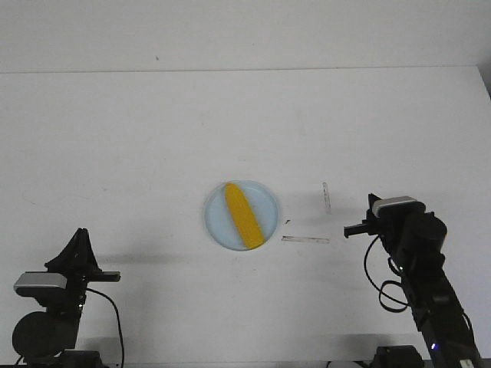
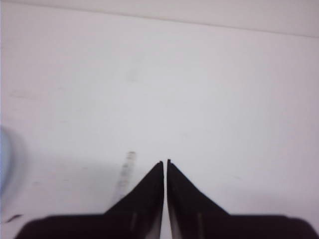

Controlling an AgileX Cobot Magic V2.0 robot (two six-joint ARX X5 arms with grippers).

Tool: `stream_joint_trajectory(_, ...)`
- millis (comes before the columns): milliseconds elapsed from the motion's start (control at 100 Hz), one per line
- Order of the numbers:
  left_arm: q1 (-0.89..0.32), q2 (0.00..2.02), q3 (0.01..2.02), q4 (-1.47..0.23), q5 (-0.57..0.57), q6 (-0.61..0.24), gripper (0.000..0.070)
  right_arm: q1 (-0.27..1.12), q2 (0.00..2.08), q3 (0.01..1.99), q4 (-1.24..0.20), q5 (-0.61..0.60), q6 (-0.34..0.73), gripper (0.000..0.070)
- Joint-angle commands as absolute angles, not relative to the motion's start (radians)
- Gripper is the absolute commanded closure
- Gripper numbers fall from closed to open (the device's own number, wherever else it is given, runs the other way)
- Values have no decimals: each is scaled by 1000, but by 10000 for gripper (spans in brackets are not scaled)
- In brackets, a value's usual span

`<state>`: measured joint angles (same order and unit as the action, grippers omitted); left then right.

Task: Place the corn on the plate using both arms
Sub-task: 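Withdraw the right gripper from the plate toward the robot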

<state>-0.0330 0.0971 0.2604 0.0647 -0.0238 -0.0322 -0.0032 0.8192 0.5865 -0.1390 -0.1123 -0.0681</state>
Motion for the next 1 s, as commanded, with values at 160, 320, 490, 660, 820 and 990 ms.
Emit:
stream_joint_trajectory(160,-33,96,266,76,-23,-19,699,-34,587,461,-43,-104,-19,690)
stream_joint_trajectory(320,-33,96,266,76,-23,-19,699,-33,425,405,-46,-101,67,690)
stream_joint_trajectory(490,-33,96,266,76,-23,-19,699,-33,308,390,-80,-42,90,690)
stream_joint_trajectory(660,-33,96,266,76,-23,-19,699,-33,259,390,-90,-41,114,690)
stream_joint_trajectory(820,-33,96,266,76,-23,-19,699,-33,254,390,-90,-46,171,690)
stream_joint_trajectory(990,-33,96,266,76,-23,-19,699,-33,254,390,-90,-45,168,690)
